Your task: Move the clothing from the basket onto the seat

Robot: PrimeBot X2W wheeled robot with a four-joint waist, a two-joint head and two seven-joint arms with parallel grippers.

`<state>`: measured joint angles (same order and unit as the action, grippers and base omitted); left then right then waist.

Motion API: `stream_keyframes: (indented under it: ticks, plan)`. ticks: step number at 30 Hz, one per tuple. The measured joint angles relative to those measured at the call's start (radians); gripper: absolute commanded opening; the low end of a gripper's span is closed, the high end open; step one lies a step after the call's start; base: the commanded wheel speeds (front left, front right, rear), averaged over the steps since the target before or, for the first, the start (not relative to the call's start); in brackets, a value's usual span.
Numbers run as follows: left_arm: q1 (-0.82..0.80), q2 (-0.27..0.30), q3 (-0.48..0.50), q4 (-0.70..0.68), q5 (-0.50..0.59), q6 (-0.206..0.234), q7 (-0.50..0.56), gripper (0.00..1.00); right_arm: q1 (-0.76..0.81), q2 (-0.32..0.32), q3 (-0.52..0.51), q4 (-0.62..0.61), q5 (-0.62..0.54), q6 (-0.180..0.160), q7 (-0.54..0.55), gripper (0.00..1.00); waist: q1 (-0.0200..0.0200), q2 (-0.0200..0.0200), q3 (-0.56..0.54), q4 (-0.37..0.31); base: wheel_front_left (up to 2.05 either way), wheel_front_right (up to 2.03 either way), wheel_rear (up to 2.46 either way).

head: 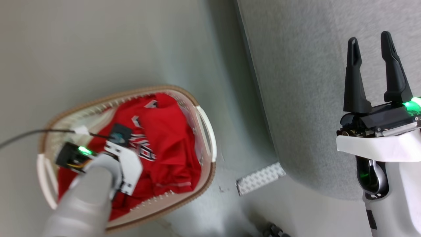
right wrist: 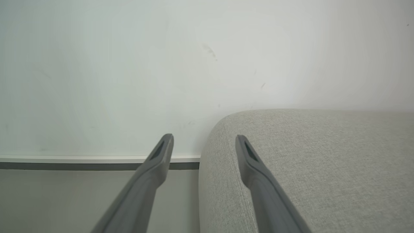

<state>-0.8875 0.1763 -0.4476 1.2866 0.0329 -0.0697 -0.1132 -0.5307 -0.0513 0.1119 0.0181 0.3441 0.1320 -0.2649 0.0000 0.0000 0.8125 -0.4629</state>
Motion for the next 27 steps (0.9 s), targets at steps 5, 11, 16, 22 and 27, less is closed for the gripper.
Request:
stream_keyframes:
  ticks: [5, 11, 16, 22, 27]
  plan:
    - [0.016, -0.059, 0.003, -0.001, -0.04, -0.021, -0.052, 0.0, 0.013, 0.0, -0.017, 0.019, -0.044, 0.0, 0.0, 1.0, 0.0, 0.0, -0.1, 0.028, 0.0, 0.0, 0.0]
    - [0.068, -0.106, 0.003, -0.015, -0.092, -0.046, -0.116, 0.0, 0.055, -0.037, -0.02, 0.04, -0.054, 0.0, 0.0, 1.0, -0.0001, 0.0, -0.239, 0.077, 0.0, 0.0, 0.0]
    - [0.14, -0.123, -0.011, -0.07, -0.134, -0.055, -0.144, 0.0, 0.099, -0.071, -0.021, 0.059, -0.052, 0.0, 0.0, 1.0, -0.0001, 0.0, -0.355, 0.126, 0.0, 0.0, 0.0]
    - [0.256, -0.126, -0.088, -0.271, -0.257, -0.058, -0.15, 0.0, 0.152, -0.105, -0.015, 0.084, -0.044, 0.0, 0.0, 1.0, -0.0002, 0.0, -0.49, 0.186, 0.0, 0.0, 0.0]
    - [0.314, -0.127, -0.142, -0.412, -0.337, -0.059, -0.15, 0.0, 0.202, -0.126, -0.011, 0.099, -0.037, 0.0, 0.0, 1.0, -0.0003, 0.0, -0.597, 0.239, 0.0, 0.0, 0.0]
